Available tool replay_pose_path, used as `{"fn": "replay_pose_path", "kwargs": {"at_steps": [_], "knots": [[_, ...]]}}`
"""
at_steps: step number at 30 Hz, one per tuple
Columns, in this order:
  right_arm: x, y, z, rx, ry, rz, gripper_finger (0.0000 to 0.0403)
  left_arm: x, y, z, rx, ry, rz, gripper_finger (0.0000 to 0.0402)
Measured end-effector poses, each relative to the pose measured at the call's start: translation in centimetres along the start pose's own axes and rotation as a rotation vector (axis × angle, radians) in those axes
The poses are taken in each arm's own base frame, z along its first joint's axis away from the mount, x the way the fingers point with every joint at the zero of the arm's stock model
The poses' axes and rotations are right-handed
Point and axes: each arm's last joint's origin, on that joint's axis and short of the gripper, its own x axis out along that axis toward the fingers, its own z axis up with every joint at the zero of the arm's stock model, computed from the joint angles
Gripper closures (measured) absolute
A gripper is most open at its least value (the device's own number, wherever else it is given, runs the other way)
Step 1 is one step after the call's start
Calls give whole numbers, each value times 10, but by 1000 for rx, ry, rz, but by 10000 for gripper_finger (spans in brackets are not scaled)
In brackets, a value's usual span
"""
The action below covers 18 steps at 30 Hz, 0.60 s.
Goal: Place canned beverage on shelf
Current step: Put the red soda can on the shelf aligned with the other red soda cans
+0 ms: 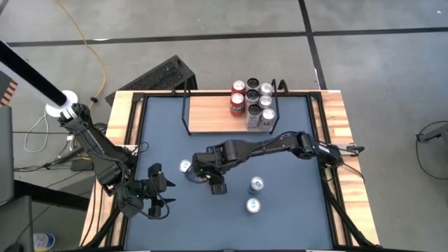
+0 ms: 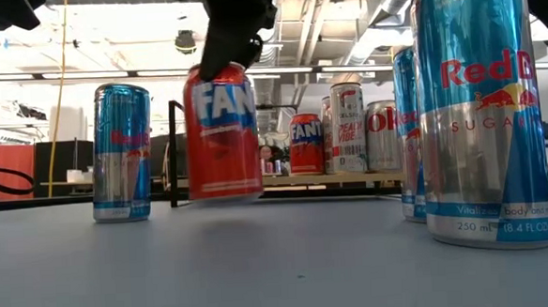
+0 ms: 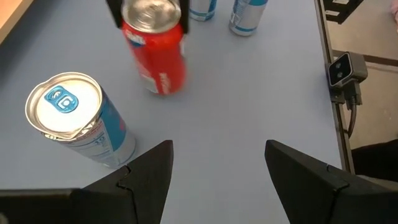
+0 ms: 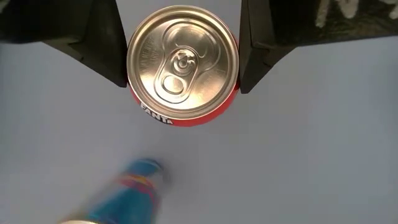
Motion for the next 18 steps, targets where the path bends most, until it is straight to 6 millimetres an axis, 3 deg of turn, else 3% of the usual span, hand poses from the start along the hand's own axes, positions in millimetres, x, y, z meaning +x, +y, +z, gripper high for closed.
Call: {"fn": "replay_pose_path", "kwargs": {"at_steps": [10, 18], "knots": [[-28, -26, -2, 36, 8, -30, 199, 0, 0, 0, 6, 1, 1, 158], [-84, -62, -9, 80, -75, -105, 199, 0, 0, 0, 6, -3, 4, 157]]}}
